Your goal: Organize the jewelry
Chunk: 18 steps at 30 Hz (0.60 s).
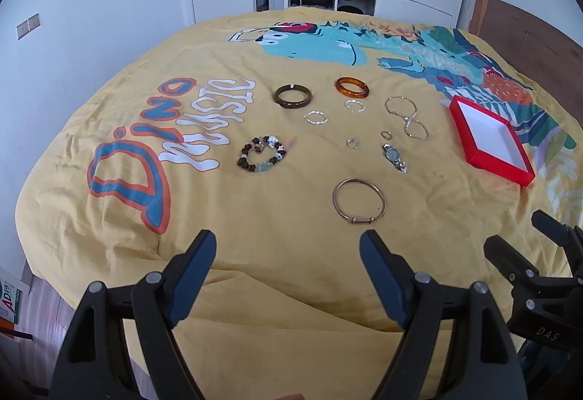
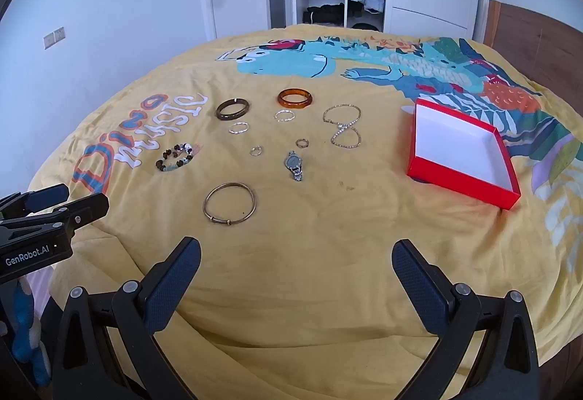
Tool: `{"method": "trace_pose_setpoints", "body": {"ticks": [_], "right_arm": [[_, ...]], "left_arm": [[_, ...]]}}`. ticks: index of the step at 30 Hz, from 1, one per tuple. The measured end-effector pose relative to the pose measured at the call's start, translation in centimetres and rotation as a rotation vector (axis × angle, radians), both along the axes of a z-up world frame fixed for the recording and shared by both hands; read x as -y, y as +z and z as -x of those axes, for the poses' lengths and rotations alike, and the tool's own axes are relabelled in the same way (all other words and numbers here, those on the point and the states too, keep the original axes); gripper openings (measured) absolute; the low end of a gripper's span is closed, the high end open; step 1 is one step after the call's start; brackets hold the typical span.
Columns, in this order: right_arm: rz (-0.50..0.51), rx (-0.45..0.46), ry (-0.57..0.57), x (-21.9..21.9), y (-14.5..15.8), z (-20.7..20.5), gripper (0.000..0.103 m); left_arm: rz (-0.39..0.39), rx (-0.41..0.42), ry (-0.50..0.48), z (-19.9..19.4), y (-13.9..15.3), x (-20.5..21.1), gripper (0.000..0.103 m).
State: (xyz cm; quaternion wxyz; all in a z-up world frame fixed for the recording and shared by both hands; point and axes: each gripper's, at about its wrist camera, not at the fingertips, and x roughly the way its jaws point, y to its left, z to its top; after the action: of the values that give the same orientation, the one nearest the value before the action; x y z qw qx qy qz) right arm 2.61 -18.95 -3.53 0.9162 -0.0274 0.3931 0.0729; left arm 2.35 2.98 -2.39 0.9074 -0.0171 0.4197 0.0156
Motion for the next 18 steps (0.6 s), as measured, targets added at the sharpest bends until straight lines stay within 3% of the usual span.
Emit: {"method": "trace_pose_setpoints", "body": {"ticks": [18], "right_arm": [[-0.017, -0.018, -0.018, 0.35, -0.41, -0.29, 0.103]], "left_arm": [[0.001, -0.029, -0.010, -0.63, -0.60, 1.02, 0.080]]}}
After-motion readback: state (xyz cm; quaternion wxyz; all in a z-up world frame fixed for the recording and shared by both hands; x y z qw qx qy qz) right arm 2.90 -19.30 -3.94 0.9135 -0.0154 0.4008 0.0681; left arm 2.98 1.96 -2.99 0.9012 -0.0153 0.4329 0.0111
